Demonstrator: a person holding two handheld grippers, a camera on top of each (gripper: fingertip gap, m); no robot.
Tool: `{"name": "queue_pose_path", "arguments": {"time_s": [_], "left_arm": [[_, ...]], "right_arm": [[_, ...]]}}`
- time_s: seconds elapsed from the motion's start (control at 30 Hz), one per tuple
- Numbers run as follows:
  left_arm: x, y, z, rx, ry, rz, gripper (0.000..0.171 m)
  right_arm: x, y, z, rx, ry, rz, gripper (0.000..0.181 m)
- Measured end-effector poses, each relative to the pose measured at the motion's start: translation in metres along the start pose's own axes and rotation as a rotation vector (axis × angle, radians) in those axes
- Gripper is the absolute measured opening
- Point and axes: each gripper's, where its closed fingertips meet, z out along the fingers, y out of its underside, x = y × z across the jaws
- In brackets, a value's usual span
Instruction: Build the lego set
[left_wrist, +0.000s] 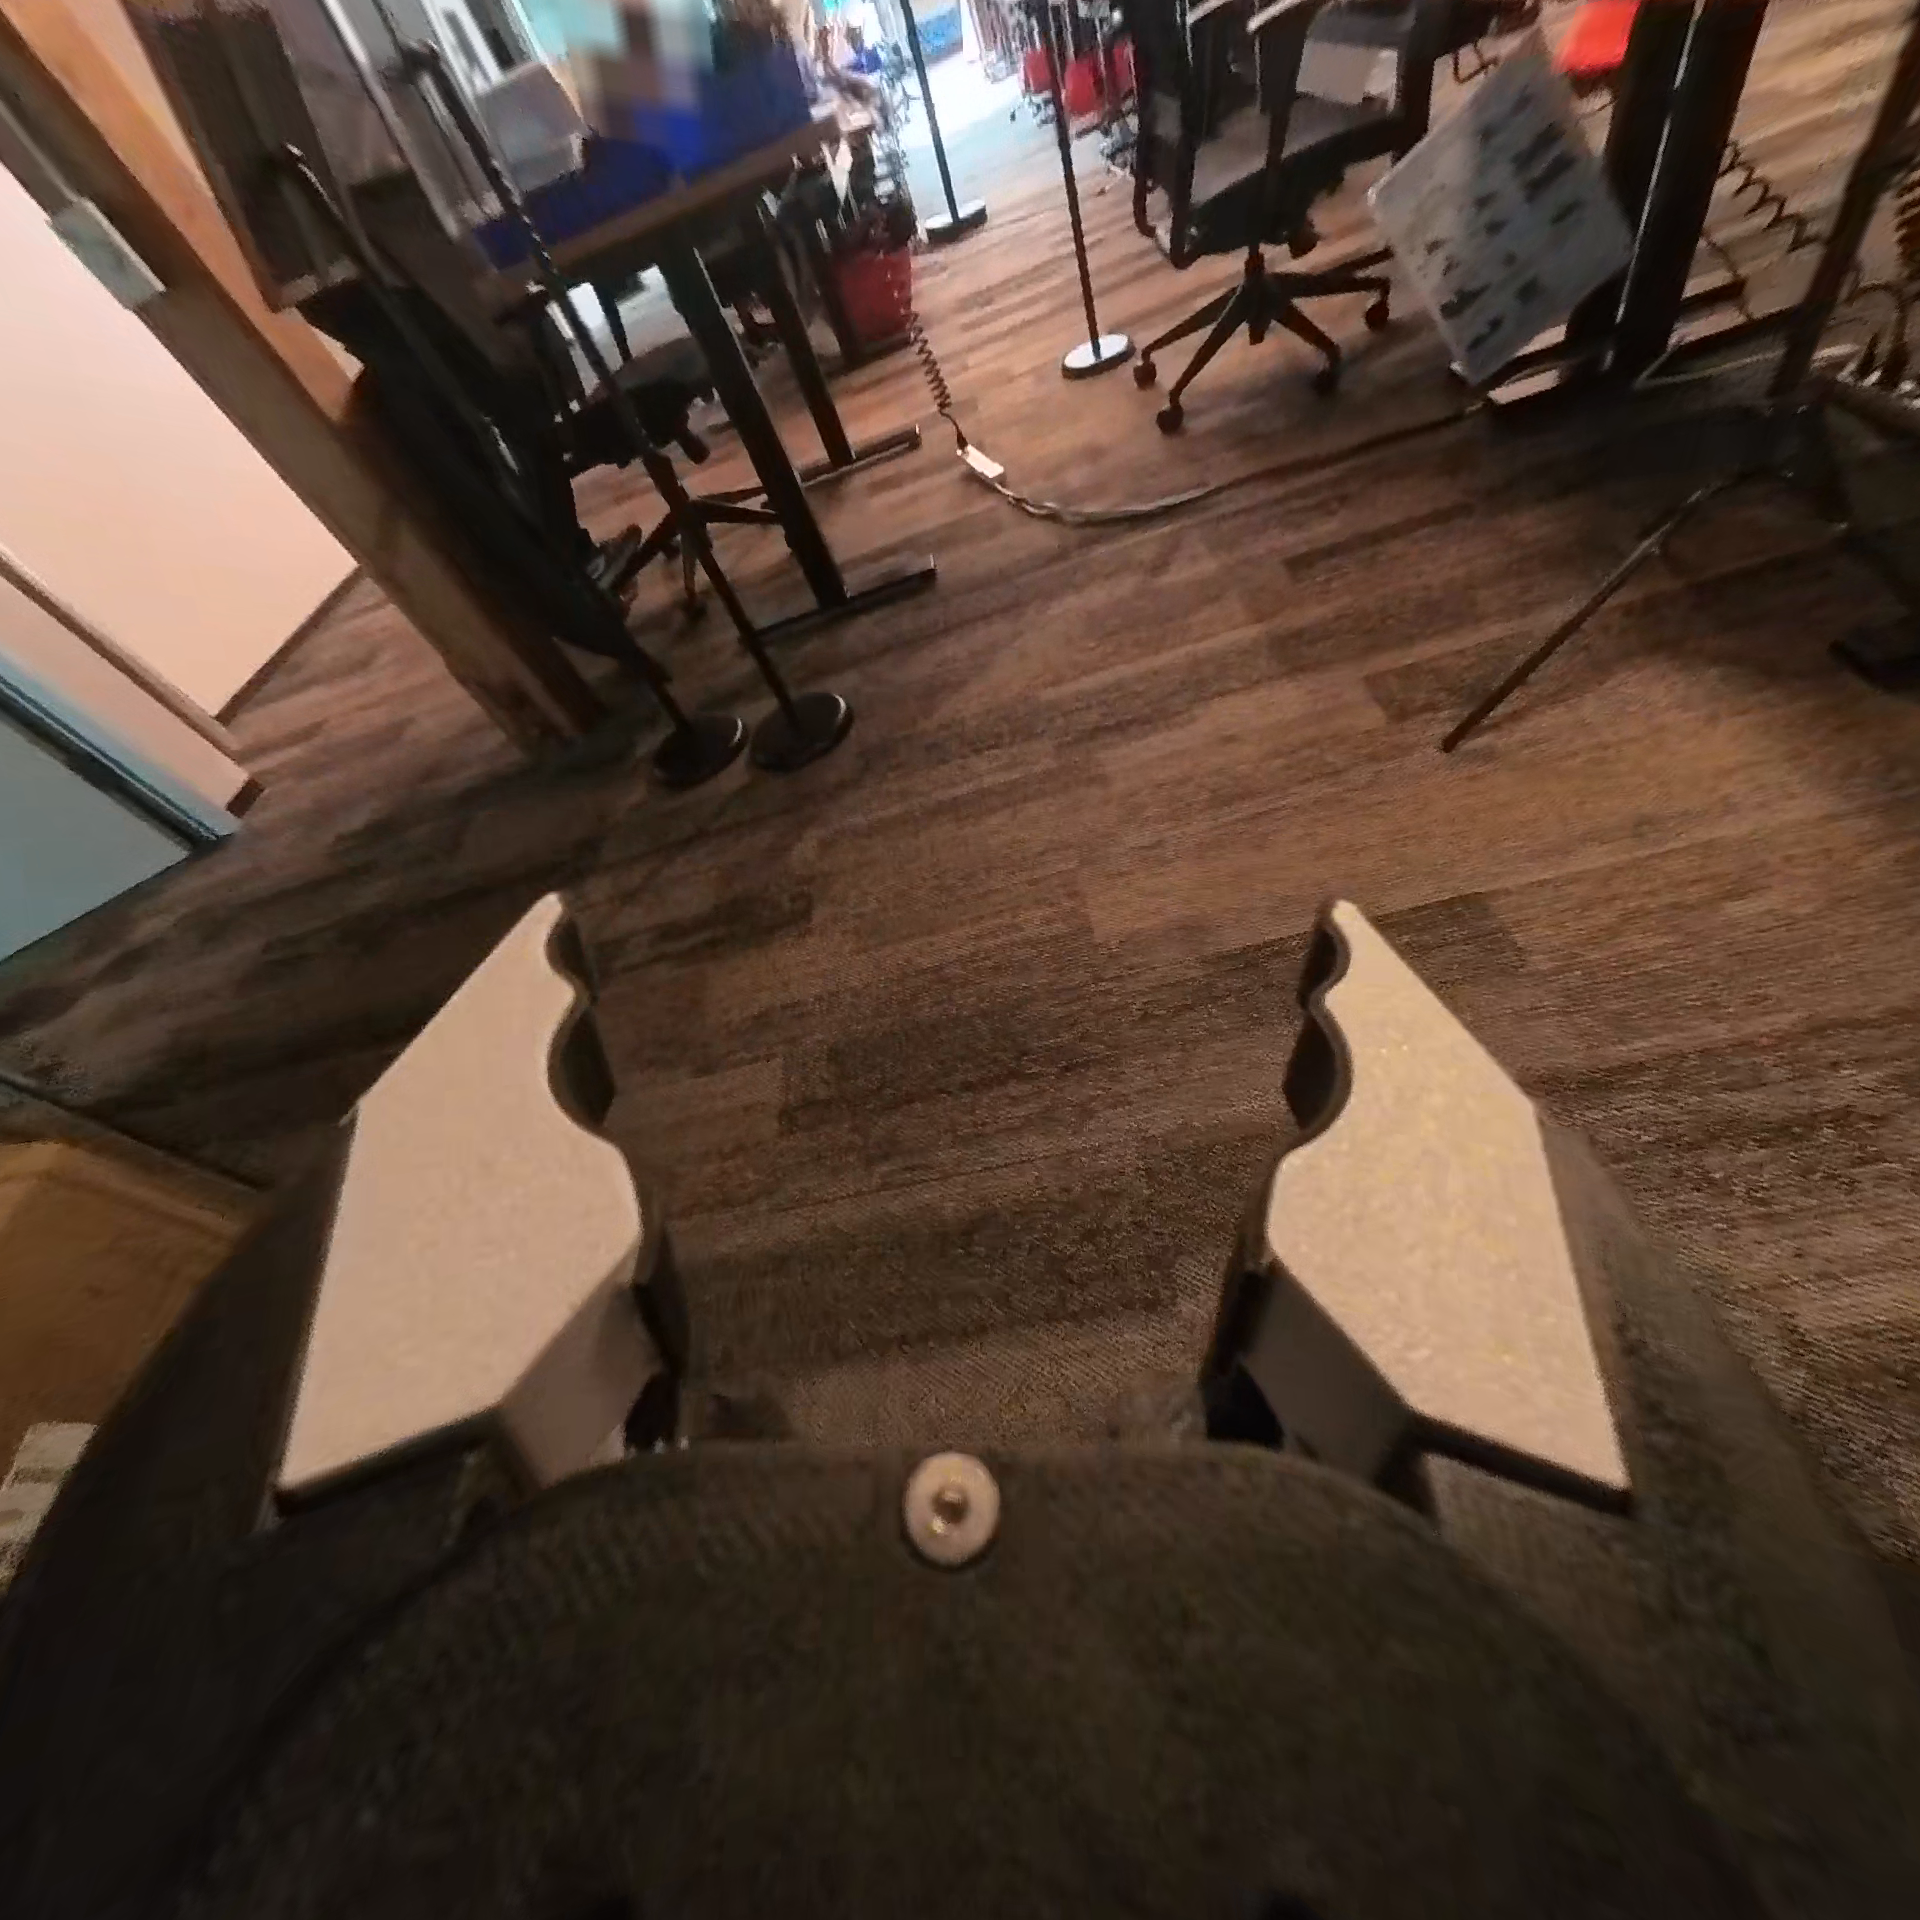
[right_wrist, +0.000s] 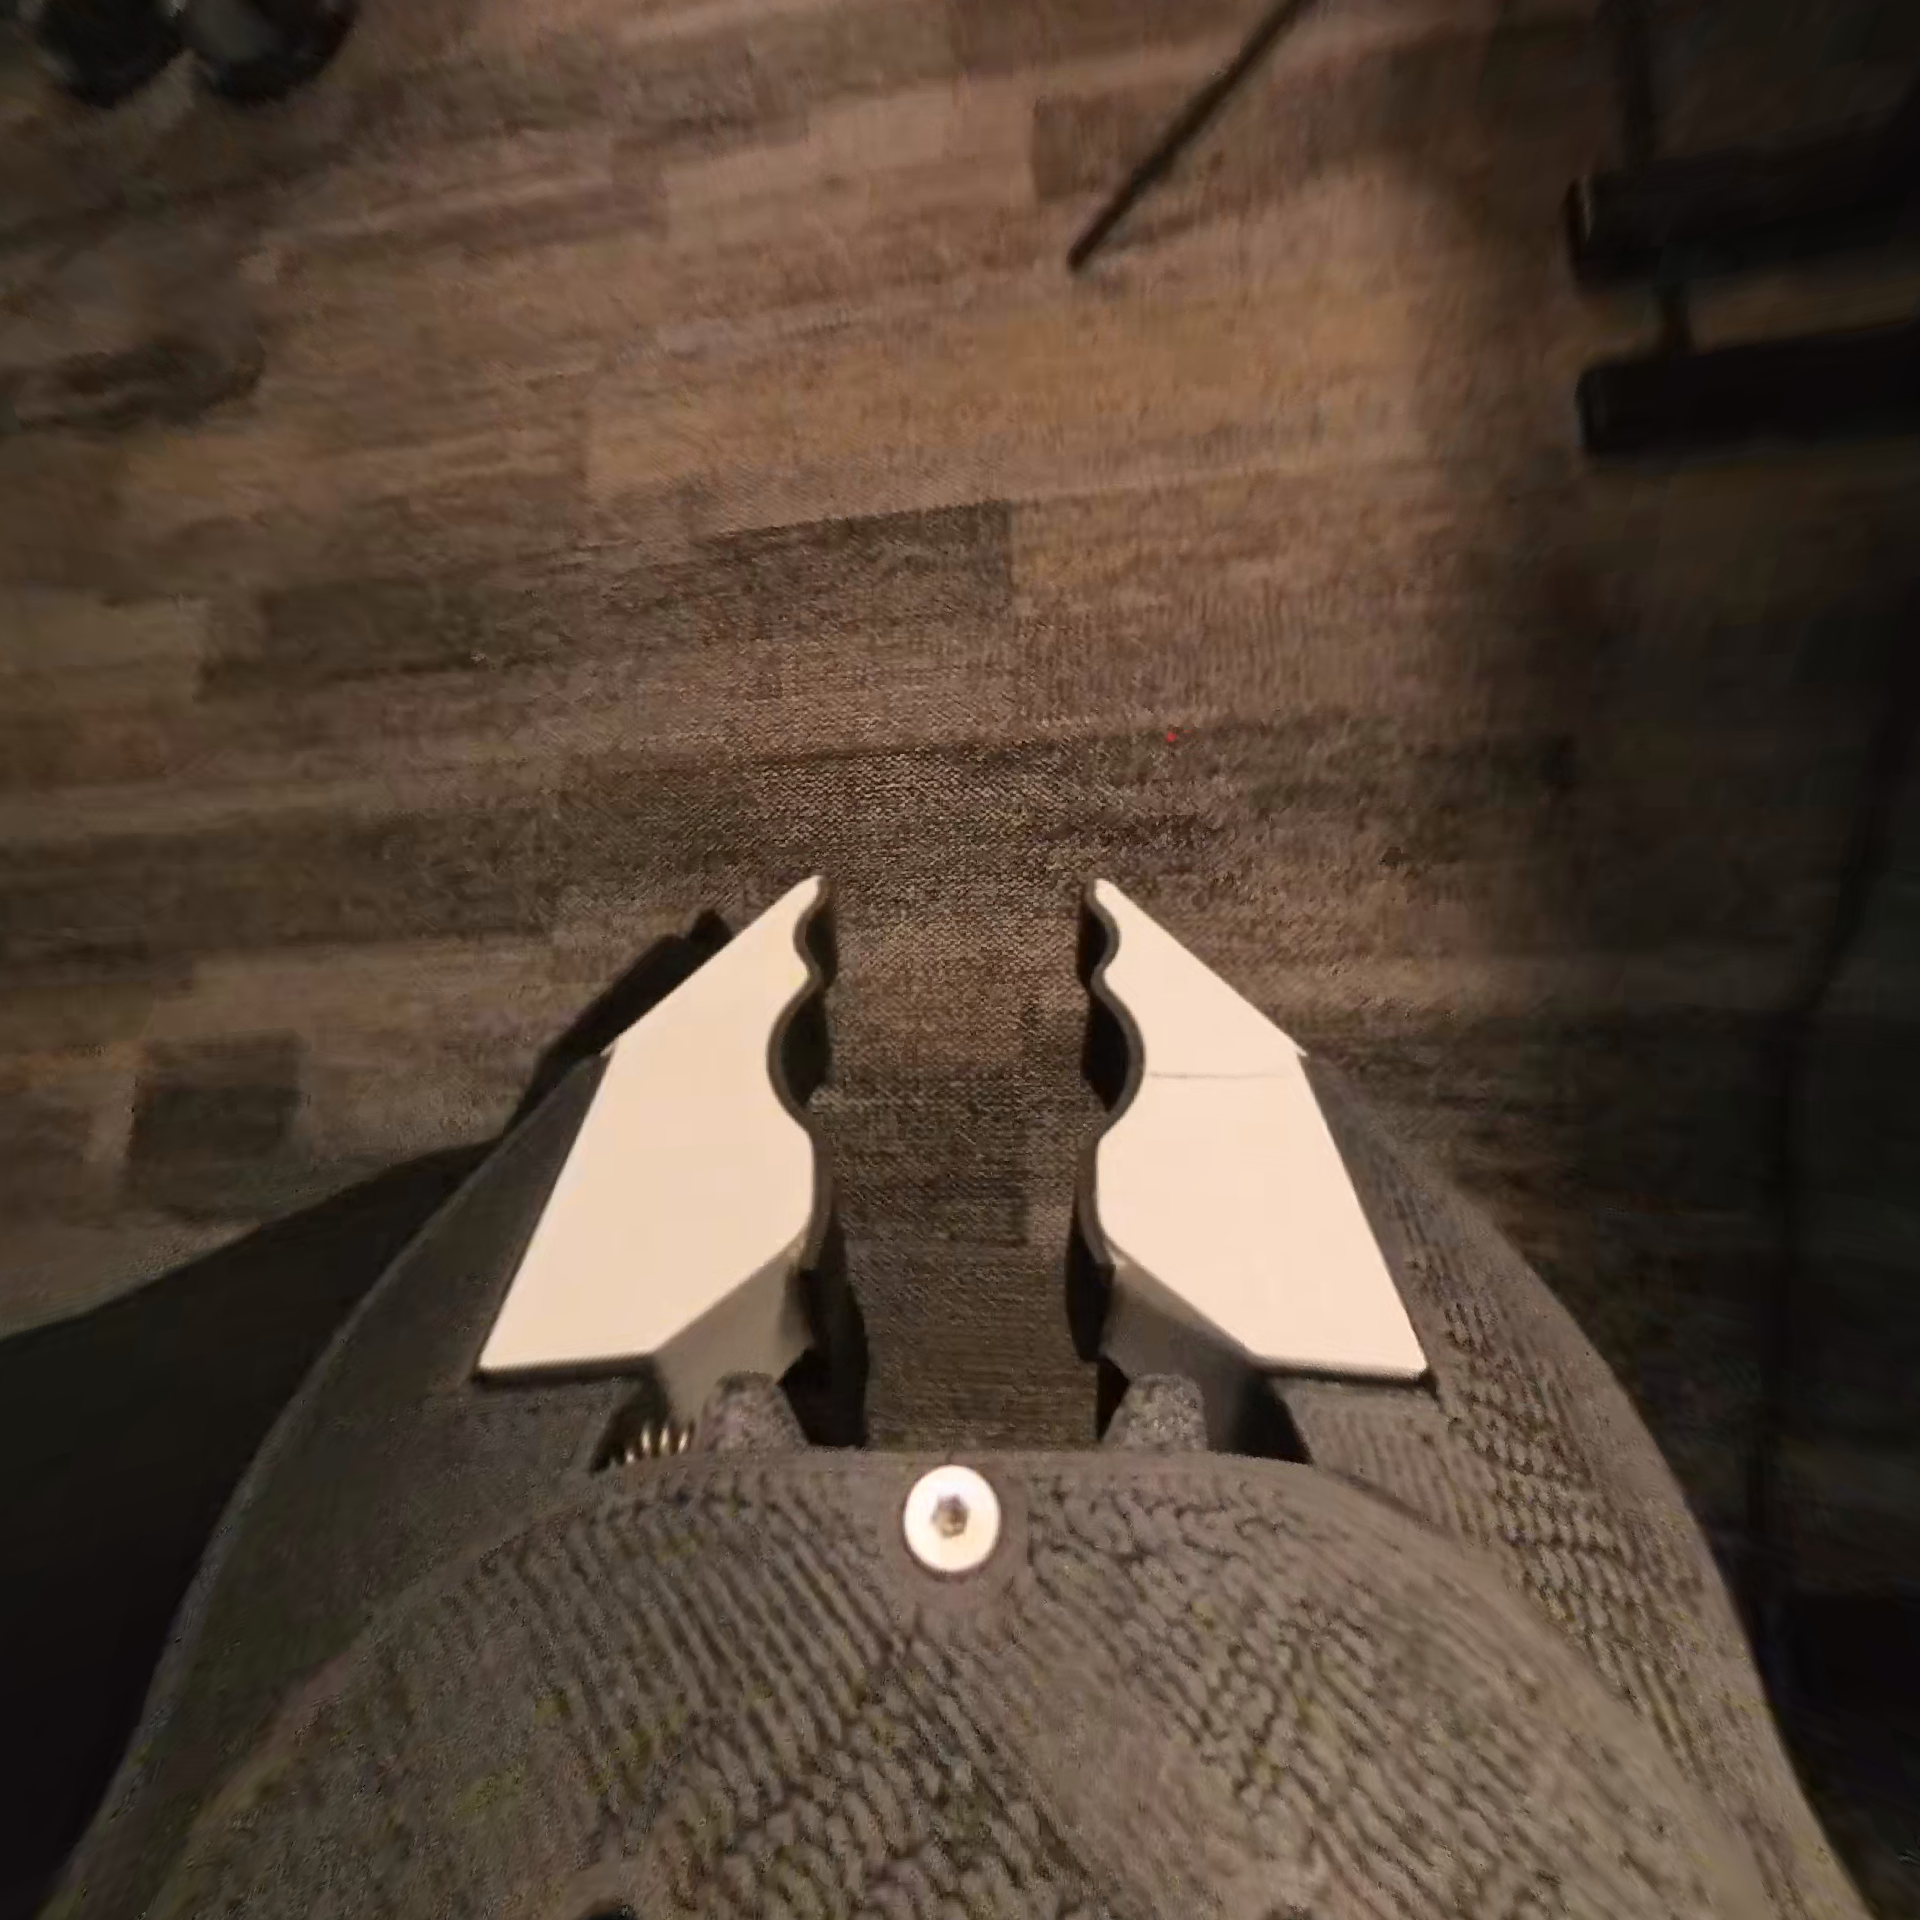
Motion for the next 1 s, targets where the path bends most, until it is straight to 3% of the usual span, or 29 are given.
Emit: {"name": "queue_pose_path", "arguments": {"time_s": [0.07, 0.13, 0.23, 0.37, 0.5, 0.67, 0.73, 0.83, 1.0], "left_arm": [[0.002, 0.003, 0.059, -0.032, 0.023, -0.031, 0.126], [0.014, -0.002, 0.116, -0.11, 0.081, -0.122, 0.095], [0.048, -0.028, 0.195, -0.091, 0.207, -0.141, 0.095], [0.107, -0.018, 0.267, -0.195, 0.361, -0.081, 0.094], [0.164, 0.014, 0.301, -0.341, 0.514, -0.153, 0.073], [0.218, 0.071, 0.334, -0.554, 0.523, -0.288, 0.062], [0.241, 0.09, 0.341, -0.629, 0.554, -0.271, 0.058], [0.273, 0.099, 0.35, -0.686, 0.58, -0.394, 0.051], [0.3, 0.119, 0.349, -0.799, 0.615, -0.367, 0.052]], "right_arm": [[0.009, -0.007, 0.04, -0.038, 0.055, 0.093, 0.045], [0.017, -0.013, 0.084, -0.081, 0.102, 0.146, 0.044], [0.03, -0.02, 0.16, -0.125, 0.136, 0.194, 0.045], [0.051, -0.021, 0.273, -0.147, 0.147, 0.202, 0.039], [0.086, 0.014, 0.397, -0.218, 0.13, 0.158, 0.028], [0.142, 0.082, 0.528, -0.306, 0.119, 0.169, 0.022], [0.16, 0.117, 0.561, -0.364, 0.125, 0.108, 0.018], [0.177, 0.155, 0.597, -0.431, 0.117, -0.011, 0.019], [0.184, 0.166, 0.633, -0.399, 0.069, -0.075, 0.022]]}}
